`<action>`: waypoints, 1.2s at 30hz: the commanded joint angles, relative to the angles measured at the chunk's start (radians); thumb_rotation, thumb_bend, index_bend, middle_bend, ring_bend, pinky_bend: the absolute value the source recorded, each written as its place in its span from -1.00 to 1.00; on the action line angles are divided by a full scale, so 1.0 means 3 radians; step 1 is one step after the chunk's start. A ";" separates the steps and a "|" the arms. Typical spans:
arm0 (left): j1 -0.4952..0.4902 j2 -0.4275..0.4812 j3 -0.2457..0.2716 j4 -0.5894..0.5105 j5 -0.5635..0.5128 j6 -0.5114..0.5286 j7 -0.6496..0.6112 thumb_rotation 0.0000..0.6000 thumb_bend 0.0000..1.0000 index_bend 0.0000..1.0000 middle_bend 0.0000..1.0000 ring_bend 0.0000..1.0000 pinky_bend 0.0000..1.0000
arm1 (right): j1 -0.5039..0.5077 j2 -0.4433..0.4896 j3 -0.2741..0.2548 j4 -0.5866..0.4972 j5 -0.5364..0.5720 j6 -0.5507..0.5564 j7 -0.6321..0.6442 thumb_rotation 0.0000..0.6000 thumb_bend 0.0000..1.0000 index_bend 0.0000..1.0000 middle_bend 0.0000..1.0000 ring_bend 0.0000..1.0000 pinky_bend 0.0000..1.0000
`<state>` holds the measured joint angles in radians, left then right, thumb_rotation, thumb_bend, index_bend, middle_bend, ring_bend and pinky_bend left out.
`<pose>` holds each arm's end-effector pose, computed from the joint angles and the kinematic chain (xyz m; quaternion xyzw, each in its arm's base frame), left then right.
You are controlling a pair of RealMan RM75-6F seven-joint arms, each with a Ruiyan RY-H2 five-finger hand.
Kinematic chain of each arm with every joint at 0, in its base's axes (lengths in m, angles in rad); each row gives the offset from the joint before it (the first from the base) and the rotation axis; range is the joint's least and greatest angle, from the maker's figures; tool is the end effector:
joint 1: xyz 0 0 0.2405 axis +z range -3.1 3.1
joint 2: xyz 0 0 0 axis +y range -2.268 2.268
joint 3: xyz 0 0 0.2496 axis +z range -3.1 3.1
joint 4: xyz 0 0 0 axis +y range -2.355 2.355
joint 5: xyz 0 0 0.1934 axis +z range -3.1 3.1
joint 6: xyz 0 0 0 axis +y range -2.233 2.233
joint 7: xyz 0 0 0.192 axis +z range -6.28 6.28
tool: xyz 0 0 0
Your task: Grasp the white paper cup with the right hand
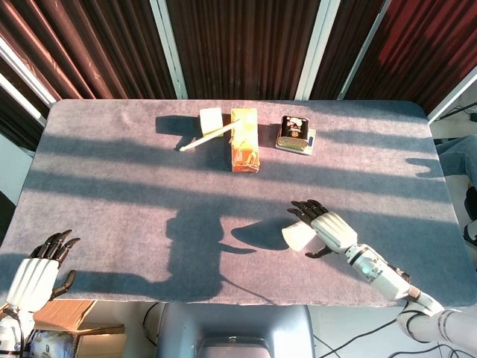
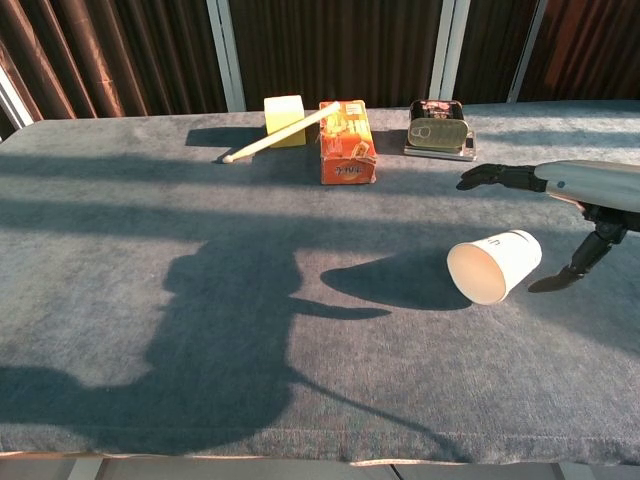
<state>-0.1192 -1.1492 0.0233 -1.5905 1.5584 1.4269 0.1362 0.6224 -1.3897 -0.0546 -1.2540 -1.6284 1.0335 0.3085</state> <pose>-0.2939 0.2213 0.1362 -0.6674 -0.3587 -0.3325 0.5616 -0.2202 -0.3416 0.0162 0.7813 -0.3859 0.3633 0.3297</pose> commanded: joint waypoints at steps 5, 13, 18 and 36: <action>0.0002 0.0005 -0.0003 -0.0004 -0.0009 0.0000 -0.0012 1.00 -0.19 -0.60 -0.87 -0.80 -0.43 | 0.0192 0.0030 0.0156 -0.0278 0.0387 -0.0529 -0.1001 1.00 -0.55 -0.36 -0.63 -0.77 -0.54; 0.0003 0.0010 0.0001 -0.0007 -0.0005 -0.0001 -0.0014 1.00 -0.19 -0.60 -0.87 -0.80 -0.43 | 0.0253 -0.0106 0.0198 -0.0267 0.0559 -0.0698 -0.1372 1.00 -0.55 -0.17 -0.48 -0.57 -0.35; 0.0004 0.0014 0.0001 -0.0009 -0.0008 0.0000 -0.0020 1.00 -0.19 -0.60 -0.87 -0.80 -0.43 | 0.0233 -0.0219 0.0199 -0.0164 0.0539 -0.0627 -0.1392 1.00 -0.56 0.03 -0.33 -0.39 -0.19; 0.0000 0.0004 0.0007 -0.0016 -0.0007 -0.0016 0.0025 1.00 -0.19 -0.60 -0.87 -0.80 -0.43 | 0.0186 -0.0559 -0.0191 0.0781 -0.0357 0.0288 0.2203 1.00 -0.55 0.27 -0.11 -0.16 0.03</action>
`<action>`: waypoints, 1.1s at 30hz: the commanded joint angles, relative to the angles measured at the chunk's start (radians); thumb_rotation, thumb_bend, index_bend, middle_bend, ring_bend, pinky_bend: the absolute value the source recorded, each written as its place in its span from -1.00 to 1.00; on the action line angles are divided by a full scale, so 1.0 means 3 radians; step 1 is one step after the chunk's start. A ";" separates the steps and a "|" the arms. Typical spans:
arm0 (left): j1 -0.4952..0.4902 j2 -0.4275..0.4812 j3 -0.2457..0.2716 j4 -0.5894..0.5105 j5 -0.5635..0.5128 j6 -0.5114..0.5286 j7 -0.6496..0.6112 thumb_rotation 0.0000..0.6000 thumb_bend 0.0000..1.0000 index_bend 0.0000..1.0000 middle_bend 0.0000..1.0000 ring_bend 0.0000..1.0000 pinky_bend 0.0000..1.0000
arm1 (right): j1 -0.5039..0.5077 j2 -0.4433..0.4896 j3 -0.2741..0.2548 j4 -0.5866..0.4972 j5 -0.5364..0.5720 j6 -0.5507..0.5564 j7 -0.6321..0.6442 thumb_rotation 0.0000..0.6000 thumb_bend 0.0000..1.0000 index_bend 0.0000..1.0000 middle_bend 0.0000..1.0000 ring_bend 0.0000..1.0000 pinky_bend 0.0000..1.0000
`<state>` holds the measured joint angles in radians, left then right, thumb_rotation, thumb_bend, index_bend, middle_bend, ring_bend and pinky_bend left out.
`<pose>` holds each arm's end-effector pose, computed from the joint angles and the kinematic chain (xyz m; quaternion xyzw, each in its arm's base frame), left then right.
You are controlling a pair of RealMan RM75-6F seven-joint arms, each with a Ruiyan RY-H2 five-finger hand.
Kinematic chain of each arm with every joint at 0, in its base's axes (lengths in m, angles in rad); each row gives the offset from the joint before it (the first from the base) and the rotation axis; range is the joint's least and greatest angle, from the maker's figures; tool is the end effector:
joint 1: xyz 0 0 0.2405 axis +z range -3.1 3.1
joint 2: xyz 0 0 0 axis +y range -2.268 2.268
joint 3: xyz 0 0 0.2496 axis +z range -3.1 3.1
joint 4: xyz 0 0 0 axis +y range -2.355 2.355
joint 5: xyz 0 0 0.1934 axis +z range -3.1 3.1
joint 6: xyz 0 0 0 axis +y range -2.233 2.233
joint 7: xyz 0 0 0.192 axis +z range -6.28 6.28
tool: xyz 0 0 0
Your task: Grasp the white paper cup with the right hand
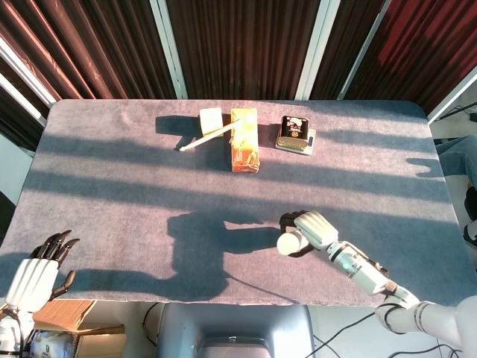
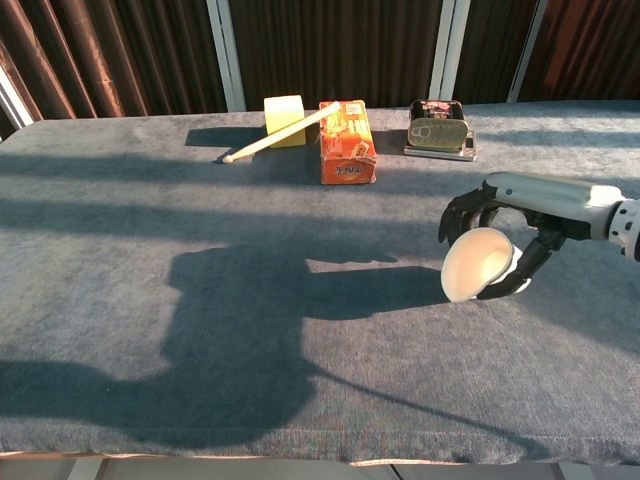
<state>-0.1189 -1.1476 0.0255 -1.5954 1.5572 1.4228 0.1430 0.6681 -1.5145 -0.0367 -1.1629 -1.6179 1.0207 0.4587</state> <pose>-0.2939 0.2206 0.1353 -0.6691 -0.3594 -0.3293 0.5610 -0.1987 -0.3522 -0.0174 0.7534 -0.4365 0.4022 0.2830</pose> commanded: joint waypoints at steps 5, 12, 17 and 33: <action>-0.0004 -0.0001 -0.0005 -0.0002 -0.0018 -0.0012 0.0012 1.00 -0.19 -0.60 -0.86 -0.80 -0.43 | 0.0086 -0.0311 -0.0426 0.0958 -0.0529 0.0405 0.2700 1.00 -0.55 0.23 -0.11 -0.16 0.03; -0.0003 0.0000 -0.0005 -0.0005 -0.0023 -0.0015 0.0013 1.00 -0.19 -0.60 -0.86 -0.80 -0.43 | 0.0101 -0.0431 -0.0591 0.1366 -0.0643 0.0455 0.3041 1.00 -0.55 0.16 -0.11 -0.27 -0.04; -0.0004 0.0000 -0.0004 -0.0007 -0.0022 -0.0017 0.0015 1.00 -0.19 -0.60 -0.85 -0.80 -0.43 | 0.0112 -0.0387 -0.0688 0.1411 -0.0701 0.0457 0.2981 1.00 -0.55 0.06 -0.35 -0.51 -0.30; -0.0007 -0.0003 -0.0002 -0.0012 -0.0025 -0.0024 0.0029 1.00 -0.19 -0.60 -0.85 -0.76 -0.42 | 0.0036 -0.0031 -0.0732 0.1061 -0.0656 0.0581 0.2422 1.00 -0.55 -0.34 -0.93 -1.00 -0.92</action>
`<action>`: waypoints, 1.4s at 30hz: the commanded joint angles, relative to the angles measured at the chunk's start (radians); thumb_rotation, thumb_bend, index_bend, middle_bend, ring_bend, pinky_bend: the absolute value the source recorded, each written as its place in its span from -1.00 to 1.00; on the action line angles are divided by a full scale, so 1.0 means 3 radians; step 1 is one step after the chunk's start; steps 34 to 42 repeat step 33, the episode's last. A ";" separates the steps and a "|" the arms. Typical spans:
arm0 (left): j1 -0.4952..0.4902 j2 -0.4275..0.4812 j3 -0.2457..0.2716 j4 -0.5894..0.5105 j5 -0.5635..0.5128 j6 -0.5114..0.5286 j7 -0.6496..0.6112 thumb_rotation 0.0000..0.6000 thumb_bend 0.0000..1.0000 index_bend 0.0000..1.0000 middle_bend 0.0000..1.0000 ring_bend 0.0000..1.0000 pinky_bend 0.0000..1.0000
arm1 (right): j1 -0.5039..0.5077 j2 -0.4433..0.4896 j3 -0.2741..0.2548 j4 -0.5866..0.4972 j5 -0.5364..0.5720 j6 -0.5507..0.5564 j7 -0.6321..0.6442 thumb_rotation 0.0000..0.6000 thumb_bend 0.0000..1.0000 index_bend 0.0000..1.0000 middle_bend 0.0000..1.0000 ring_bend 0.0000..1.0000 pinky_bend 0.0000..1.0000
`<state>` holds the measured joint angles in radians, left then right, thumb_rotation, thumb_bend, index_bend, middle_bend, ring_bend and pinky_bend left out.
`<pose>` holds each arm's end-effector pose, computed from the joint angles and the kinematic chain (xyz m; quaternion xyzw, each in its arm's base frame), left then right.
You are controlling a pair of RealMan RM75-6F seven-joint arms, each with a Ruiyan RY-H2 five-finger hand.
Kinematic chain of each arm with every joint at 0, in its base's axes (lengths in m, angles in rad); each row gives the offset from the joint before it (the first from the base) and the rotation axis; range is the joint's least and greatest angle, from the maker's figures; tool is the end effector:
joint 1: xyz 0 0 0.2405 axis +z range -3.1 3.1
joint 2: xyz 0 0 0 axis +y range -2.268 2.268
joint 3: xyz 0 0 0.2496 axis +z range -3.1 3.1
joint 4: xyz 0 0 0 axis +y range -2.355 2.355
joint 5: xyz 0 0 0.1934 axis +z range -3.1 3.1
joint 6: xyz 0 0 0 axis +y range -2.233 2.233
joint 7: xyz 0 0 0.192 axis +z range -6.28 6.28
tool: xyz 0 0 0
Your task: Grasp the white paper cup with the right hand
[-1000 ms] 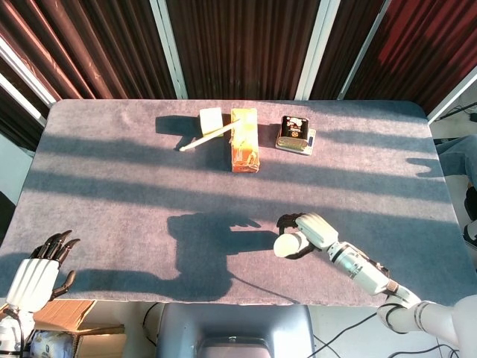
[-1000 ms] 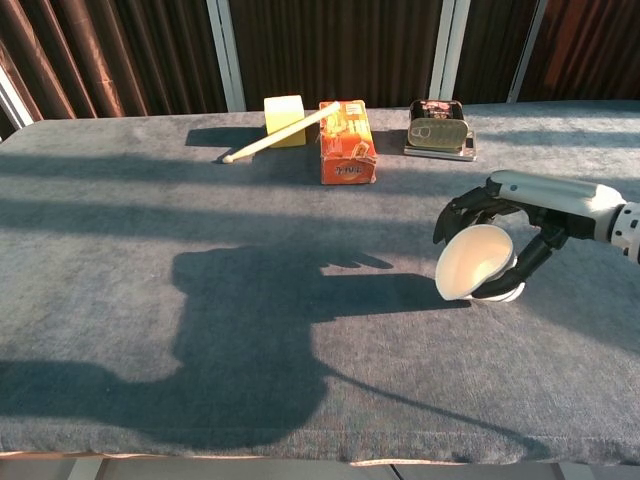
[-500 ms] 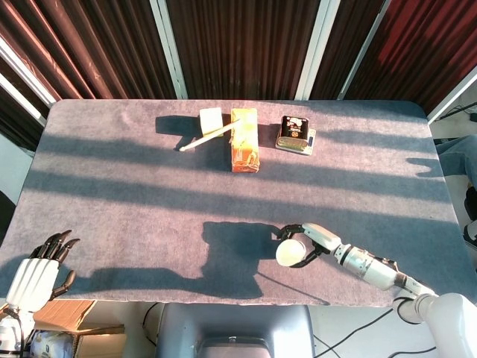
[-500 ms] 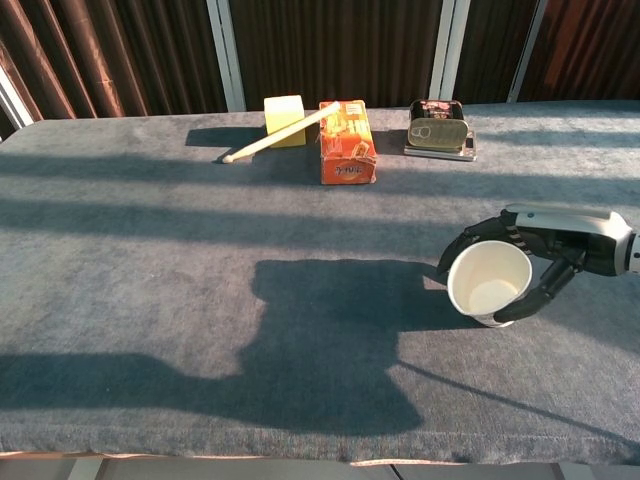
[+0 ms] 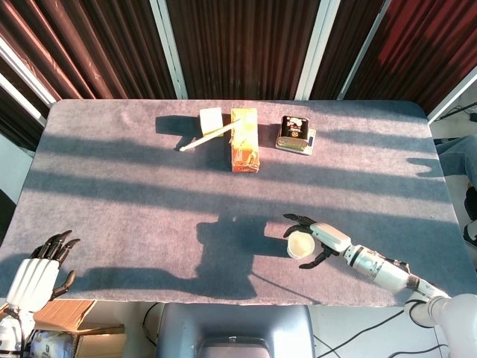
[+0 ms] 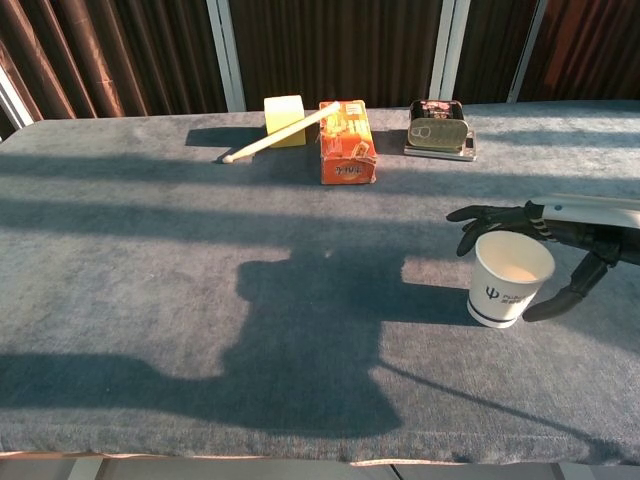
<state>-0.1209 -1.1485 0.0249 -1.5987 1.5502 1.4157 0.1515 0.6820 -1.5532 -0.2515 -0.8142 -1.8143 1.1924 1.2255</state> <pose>-0.2944 0.2212 0.1341 -0.6698 -0.3606 -0.3256 0.5616 -0.2429 -0.3422 -0.0103 0.7008 -0.5700 0.4048 0.1421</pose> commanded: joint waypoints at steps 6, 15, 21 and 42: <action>0.0003 0.0005 -0.0004 -0.0002 -0.0007 0.0006 -0.0012 1.00 -0.19 -0.60 -0.86 -0.76 -0.42 | -0.0120 0.0499 0.0023 -0.0555 0.0034 0.0162 -0.1032 1.00 -0.57 -0.95 -1.00 -1.00 -1.00; 0.0009 0.0002 -0.0012 0.0002 -0.0011 0.0024 -0.0014 1.00 -0.19 -0.59 -0.86 -0.76 -0.42 | -0.0972 0.1008 0.0532 -0.1952 0.0929 0.0892 -0.3889 1.00 -0.58 -1.00 -1.00 -1.00 -0.98; 0.0018 -0.0013 -0.0013 0.0011 0.0014 0.0060 0.0005 1.00 -0.19 -0.60 -0.86 -0.76 -0.42 | -0.1389 0.0929 0.0676 -0.2224 0.1279 0.1257 -0.4483 1.00 -0.58 -0.96 -1.00 -1.00 -0.88; 0.0021 -0.0054 -0.0014 0.0050 0.0064 0.0103 0.0033 1.00 -0.19 -0.60 -0.86 -0.79 -0.42 | -0.1542 0.0920 0.0808 -0.2319 0.1290 0.1211 -0.4566 1.00 -0.58 -1.00 -1.00 -1.00 -0.81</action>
